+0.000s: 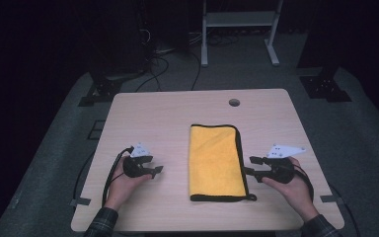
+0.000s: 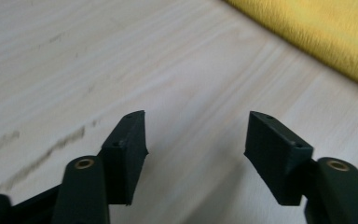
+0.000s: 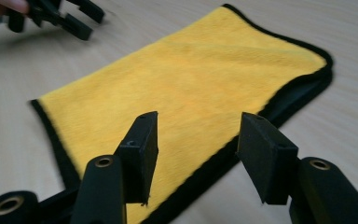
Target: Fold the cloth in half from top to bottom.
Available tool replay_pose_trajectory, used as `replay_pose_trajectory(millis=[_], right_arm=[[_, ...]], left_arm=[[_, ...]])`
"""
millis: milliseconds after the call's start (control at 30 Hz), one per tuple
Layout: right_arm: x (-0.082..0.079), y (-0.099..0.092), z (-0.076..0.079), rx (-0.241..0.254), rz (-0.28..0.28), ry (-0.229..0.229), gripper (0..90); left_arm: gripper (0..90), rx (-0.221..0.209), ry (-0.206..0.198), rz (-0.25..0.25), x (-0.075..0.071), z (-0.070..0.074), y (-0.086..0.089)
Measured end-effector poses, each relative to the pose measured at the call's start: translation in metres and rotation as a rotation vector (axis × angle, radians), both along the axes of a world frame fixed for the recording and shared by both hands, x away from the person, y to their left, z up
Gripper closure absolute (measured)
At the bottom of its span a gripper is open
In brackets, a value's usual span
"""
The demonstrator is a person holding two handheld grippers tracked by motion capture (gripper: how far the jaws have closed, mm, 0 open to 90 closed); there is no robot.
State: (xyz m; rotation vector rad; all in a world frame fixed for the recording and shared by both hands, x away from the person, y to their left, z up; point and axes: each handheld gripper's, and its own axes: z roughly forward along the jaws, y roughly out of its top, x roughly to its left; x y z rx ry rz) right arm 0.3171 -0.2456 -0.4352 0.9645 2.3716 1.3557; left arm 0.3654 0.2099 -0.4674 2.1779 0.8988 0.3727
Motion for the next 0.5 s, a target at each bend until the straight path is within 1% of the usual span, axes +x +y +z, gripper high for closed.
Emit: replay_pose_trajectory(millis=[67, 100, 133, 200, 233, 333, 367, 400, 433, 500], right_arm=[[0.012, 0.0, 0.0, -0.019, -0.015, -0.001, 45.7], [0.02, 0.0, 0.0, -0.027, -0.025, 0.0, 45.5], [0.026, 0.0, 0.0, -0.036, -0.033, 0.001, 45.5], [0.037, 0.001, 0.0, -0.045, -0.047, -0.001, 47.3], [0.045, 0.001, 0.0, -0.056, -0.05, -0.004, 47.3], [0.06, 0.004, 0.0, -0.064, -0.066, -0.002, 47.3], [0.066, 0.005, 0.0, -0.068, -0.071, -0.003, 47.2], [0.073, 0.005, 0.0, -0.068, -0.081, -0.008, 47.2], [0.08, 0.007, 0.0, -0.069, -0.085, -0.002, 47.1], [0.088, 0.008, 0.0, -0.072, -0.095, -0.005, 46.9]], left_arm=[[41.2, -0.006, -0.008, -0.007, 0.006, 0.005, -0.005], [42.9, -0.014, -0.004, -0.011, 0.009, 0.007, -0.008], [44.0, -0.012, -0.004, -0.014, 0.012, 0.009, -0.01], [46.8, -0.027, -0.005, -0.026, 0.02, 0.015, -0.018], [48.6, -0.03, -0.006, -0.03, 0.023, 0.016, -0.02], [52.0, -0.052, -0.003, -0.039, 0.037, 0.021, -0.032], [52.5, -0.055, -0.005, -0.041, 0.043, 0.023, -0.037], [53.0, -0.056, -0.015, -0.044, 0.049, 0.025, -0.041], [53.6, -0.055, -0.019, -0.045, 0.053, 0.026, -0.044], [53.8, -0.054, -0.025, -0.047, 0.063, 0.028, -0.052]])
